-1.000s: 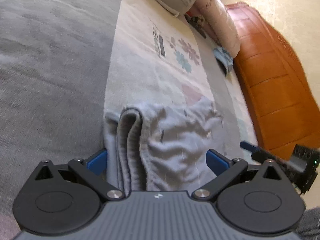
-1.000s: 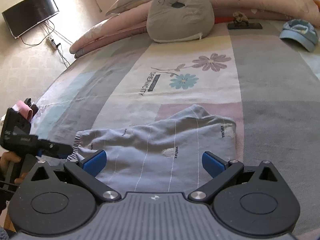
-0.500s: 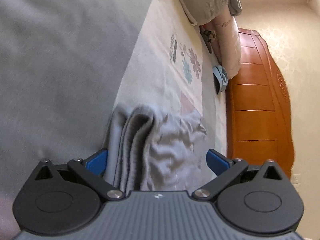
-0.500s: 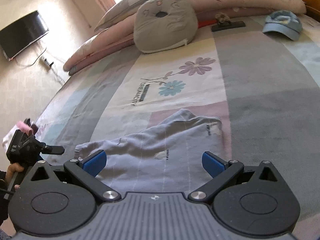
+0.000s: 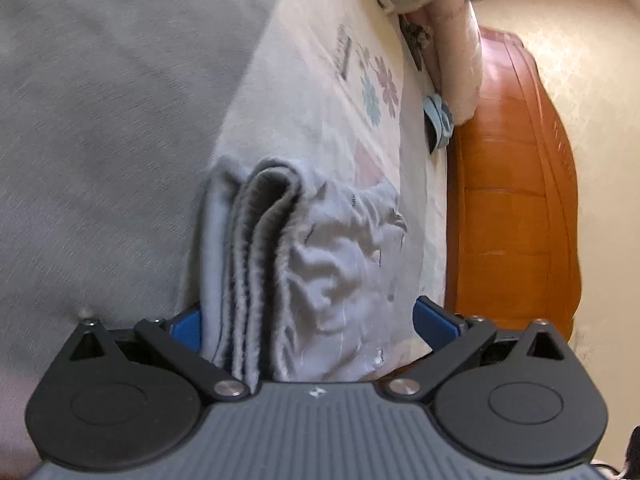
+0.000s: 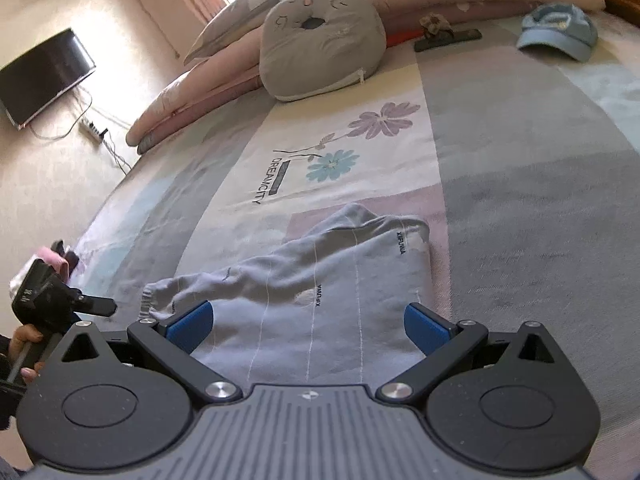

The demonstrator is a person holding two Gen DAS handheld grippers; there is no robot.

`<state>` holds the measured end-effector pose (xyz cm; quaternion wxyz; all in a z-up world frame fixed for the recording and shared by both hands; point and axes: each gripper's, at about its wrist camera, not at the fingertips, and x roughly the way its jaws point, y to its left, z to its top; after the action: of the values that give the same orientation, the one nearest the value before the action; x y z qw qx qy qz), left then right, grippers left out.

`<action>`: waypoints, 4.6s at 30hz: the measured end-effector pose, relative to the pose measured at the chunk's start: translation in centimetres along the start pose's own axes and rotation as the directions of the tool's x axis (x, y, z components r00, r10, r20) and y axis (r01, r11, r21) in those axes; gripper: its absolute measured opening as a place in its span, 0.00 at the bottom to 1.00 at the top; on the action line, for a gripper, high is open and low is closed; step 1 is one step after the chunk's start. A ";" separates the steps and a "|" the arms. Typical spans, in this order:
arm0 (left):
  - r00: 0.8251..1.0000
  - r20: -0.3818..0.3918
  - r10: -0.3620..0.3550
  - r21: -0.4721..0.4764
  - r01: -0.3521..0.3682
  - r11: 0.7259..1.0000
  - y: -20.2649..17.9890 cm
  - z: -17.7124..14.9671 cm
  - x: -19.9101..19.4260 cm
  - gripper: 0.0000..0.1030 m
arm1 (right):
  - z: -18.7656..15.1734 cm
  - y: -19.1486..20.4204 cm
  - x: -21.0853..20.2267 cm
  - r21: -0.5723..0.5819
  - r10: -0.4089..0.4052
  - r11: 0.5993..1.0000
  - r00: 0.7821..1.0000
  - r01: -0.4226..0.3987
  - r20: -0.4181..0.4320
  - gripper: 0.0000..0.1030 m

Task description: Fold clothes

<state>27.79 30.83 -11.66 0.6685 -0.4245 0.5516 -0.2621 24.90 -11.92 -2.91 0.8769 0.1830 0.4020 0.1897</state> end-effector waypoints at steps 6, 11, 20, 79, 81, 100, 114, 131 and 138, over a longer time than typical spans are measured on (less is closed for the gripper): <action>1.000 -0.005 -0.020 0.027 0.020 0.999 -0.5 0.6 0.9 0.99 | -0.3 0.0 0.8 0.024 0.025 0.999 0.999 -0.024 -0.020 1.00; 0.997 -0.069 -0.040 0.031 0.042 0.999 -0.4 -0.4 1.1 0.99 | -0.4 -0.1 0.3 0.004 0.023 1.000 1.000 -0.023 -0.019 1.00; 0.997 -0.039 -0.068 0.051 0.070 0.996 -0.8 0.9 2.5 0.99 | 0.5 -2.5 0.4 0.123 0.066 0.990 0.998 -0.063 -0.020 1.00; 0.998 -0.050 -0.030 0.137 0.037 0.990 1.6 1.6 3.0 0.23 | 2.2 -9.6 7.5 0.326 0.402 0.887 0.894 -0.326 -0.199 0.55; 0.999 -0.032 -0.019 0.136 0.024 0.990 1.5 1.2 2.8 0.23 | 2.1 -9.6 7.3 0.289 0.342 0.917 0.914 -0.274 -0.217 0.13; 0.983 0.153 0.101 0.320 -0.146 0.936 -8.7 -2.2 1.2 0.19 | 3.3 -5.6 3.1 0.095 0.305 0.951 0.943 -0.294 -0.135 0.11; 0.986 0.063 0.153 0.545 -0.162 0.822 -24.3 -1.3 12.7 0.18 | 4.6 -14.6 -8.6 0.082 0.352 0.929 0.930 -0.361 0.109 0.11; 0.907 -0.232 0.350 0.887 0.050 0.459 -47.1 -0.1 46.8 0.18 | -1.2 -31.8 -25.3 0.395 -0.158 0.916 0.837 -0.075 0.524 0.14; 0.892 -0.179 0.414 0.947 0.043 0.317 -52.1 -1.1 55.3 0.18 | -1.6 -35.5 -26.5 0.467 -0.272 0.883 0.776 -0.033 0.569 0.14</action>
<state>46.88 -40.89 4.45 0.6895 0.1659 0.4675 -0.5278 14.26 -54.96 -3.90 0.9026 0.4070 0.1354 -0.0376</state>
